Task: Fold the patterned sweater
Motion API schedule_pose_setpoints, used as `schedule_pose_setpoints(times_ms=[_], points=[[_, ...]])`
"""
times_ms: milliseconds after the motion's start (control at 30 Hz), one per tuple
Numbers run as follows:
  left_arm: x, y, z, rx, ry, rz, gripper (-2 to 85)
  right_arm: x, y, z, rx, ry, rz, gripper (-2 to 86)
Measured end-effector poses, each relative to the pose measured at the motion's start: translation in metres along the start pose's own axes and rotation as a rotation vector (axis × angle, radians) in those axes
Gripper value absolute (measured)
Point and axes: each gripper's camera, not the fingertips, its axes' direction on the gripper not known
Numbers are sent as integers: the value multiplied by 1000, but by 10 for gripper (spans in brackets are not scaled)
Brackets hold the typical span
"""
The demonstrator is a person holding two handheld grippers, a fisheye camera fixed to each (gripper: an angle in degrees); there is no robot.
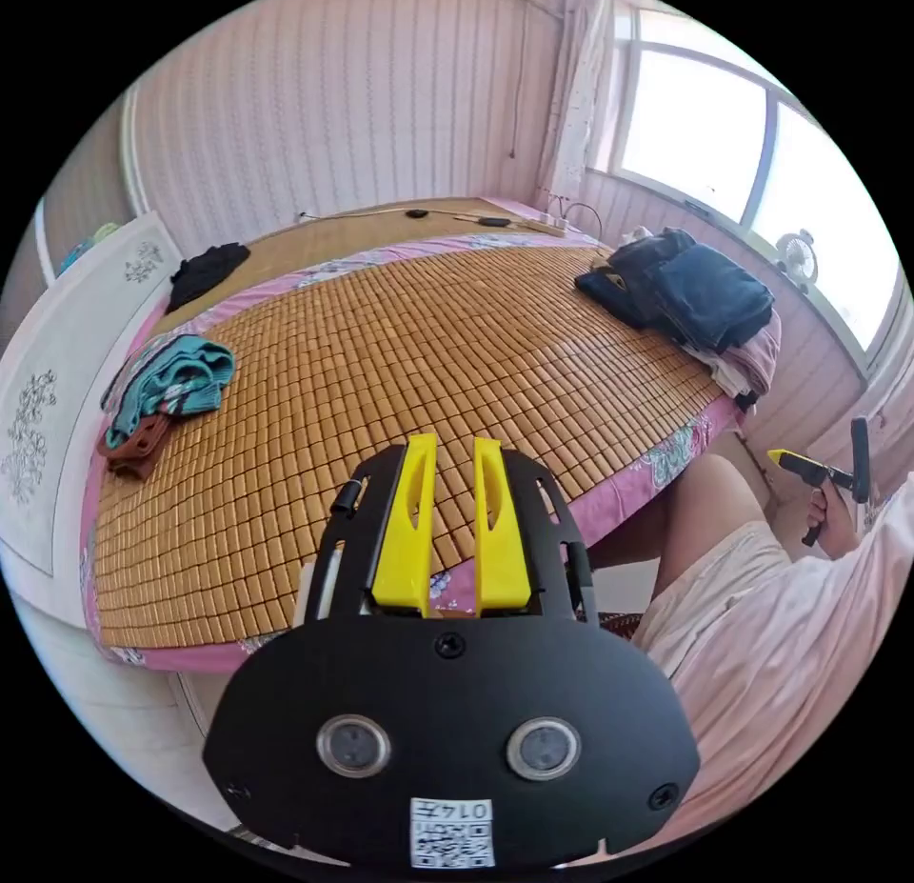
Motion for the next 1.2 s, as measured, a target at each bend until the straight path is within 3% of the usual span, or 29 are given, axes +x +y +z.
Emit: schedule_pose_setpoints(times_ms=[200,367,567,767,1067,1200], points=[[-62,60,-85,174,-36,-140,65,-161,-57,44,2,-129,-483,81],[-119,111,-126,154,-110,-265,66,-326,-59,95,-27,-258,-841,87],[-199,144,-158,153,-117,-372,69,-479,-56,170,-90,-259,-1142,115],[-292,103,-144,170,-45,-429,79,-606,-95,254,-49,-198,-1263,137],[-466,10,-81,192,18,-732,110,-776,-176,406,-110,-86,-1391,150],[-519,-16,-63,164,-39,-772,115,-837,-197,461,-111,-83,-1412,151]])
